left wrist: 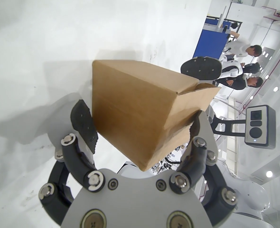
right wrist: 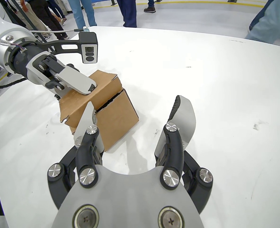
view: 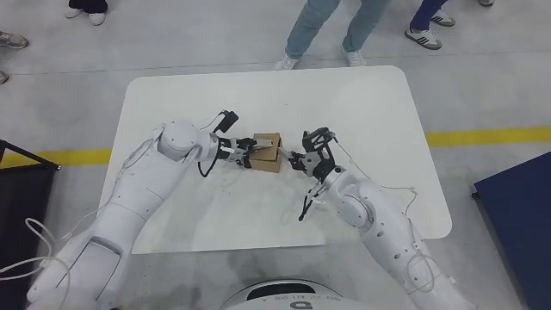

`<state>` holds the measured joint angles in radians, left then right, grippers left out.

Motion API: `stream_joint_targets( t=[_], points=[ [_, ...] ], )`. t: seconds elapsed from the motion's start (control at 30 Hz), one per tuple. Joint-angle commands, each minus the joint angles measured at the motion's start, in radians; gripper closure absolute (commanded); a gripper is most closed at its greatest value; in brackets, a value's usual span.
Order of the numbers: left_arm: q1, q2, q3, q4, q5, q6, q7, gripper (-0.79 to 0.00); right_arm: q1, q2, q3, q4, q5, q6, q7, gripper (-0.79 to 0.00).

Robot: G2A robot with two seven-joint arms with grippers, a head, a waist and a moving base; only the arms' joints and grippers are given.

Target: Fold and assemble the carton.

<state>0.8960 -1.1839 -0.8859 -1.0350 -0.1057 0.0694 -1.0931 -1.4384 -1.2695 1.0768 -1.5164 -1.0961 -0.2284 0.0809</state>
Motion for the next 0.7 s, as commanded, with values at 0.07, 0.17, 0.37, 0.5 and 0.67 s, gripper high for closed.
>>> stream_joint_targets(
  t=[0.07,0.17,0.37,0.5,0.67],
  points=[
    [-0.009,-0.003,0.011,0.01,0.012,0.004,-0.008,-0.785,0.001,0.001,0.013,0.004,0.01,0.002,-0.003,-0.61],
    [-0.013,-0.005,0.015,0.016,0.013,0.003,-0.008,-0.785,0.0,0.002,0.021,0.002,0.018,0.0,-0.008,-0.606],
    [-0.023,-0.008,0.028,0.029,0.028,0.018,-0.018,-0.776,0.002,0.001,0.022,-0.007,0.031,-0.008,-0.001,-0.61],
    [-0.03,-0.011,0.038,0.036,0.042,0.028,-0.023,-0.776,0.01,-0.001,0.014,-0.002,0.03,-0.005,0.002,-0.6],
    [-0.038,-0.012,0.044,0.038,0.06,0.032,-0.029,-0.785,0.018,-0.003,0.008,0.0,0.03,-0.003,0.004,-0.594]
  ],
)
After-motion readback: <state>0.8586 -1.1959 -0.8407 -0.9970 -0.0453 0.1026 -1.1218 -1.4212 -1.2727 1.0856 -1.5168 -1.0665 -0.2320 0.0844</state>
